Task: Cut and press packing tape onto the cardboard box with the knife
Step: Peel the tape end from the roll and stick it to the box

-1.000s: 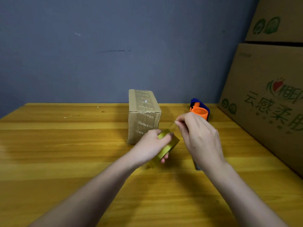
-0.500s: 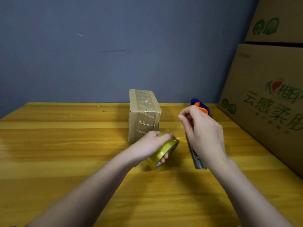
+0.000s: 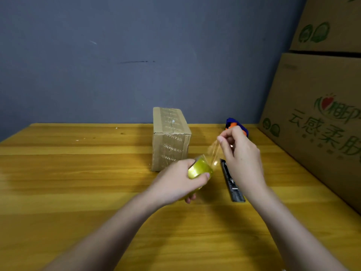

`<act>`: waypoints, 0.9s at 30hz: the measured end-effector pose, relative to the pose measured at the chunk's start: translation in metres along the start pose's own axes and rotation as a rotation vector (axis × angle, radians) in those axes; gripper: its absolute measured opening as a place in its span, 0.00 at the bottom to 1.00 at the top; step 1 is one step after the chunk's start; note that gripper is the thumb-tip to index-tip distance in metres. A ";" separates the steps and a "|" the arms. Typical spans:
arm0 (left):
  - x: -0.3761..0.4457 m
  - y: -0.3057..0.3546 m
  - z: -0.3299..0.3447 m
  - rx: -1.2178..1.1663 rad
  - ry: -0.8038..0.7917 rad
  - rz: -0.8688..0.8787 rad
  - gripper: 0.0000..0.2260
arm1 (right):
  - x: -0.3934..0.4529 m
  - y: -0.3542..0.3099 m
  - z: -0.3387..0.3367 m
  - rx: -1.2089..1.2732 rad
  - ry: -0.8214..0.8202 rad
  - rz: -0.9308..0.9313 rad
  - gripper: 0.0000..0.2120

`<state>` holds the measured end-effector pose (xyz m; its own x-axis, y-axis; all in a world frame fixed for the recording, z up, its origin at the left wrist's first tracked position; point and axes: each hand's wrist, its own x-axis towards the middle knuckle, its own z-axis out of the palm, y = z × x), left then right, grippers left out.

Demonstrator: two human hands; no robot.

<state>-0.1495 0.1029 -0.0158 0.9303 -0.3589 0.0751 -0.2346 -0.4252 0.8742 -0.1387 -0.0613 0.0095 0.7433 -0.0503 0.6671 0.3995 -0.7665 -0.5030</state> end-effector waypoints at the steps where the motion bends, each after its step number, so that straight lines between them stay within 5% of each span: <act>1: 0.001 -0.001 0.000 0.033 0.005 -0.012 0.07 | -0.002 -0.002 0.000 -0.055 0.017 -0.052 0.04; 9: 0.000 0.011 -0.001 -0.217 0.022 -0.106 0.10 | -0.010 -0.006 0.002 -0.138 0.168 -0.368 0.09; 16: 0.000 0.011 -0.003 -0.198 0.080 -0.165 0.12 | -0.009 -0.013 -0.006 -0.126 0.274 -0.610 0.08; 23: -0.002 -0.001 -0.003 0.064 0.127 -0.171 0.13 | 0.000 -0.009 -0.001 0.044 0.136 -0.156 0.05; 27: -0.006 -0.002 -0.002 -0.064 0.135 -0.253 0.12 | 0.000 0.001 0.008 0.136 0.078 -0.061 0.04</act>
<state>-0.1540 0.1078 -0.0166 0.9871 -0.1327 -0.0899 0.0240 -0.4321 0.9015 -0.1333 -0.0571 0.0045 0.6735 -0.0597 0.7367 0.5155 -0.6765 -0.5260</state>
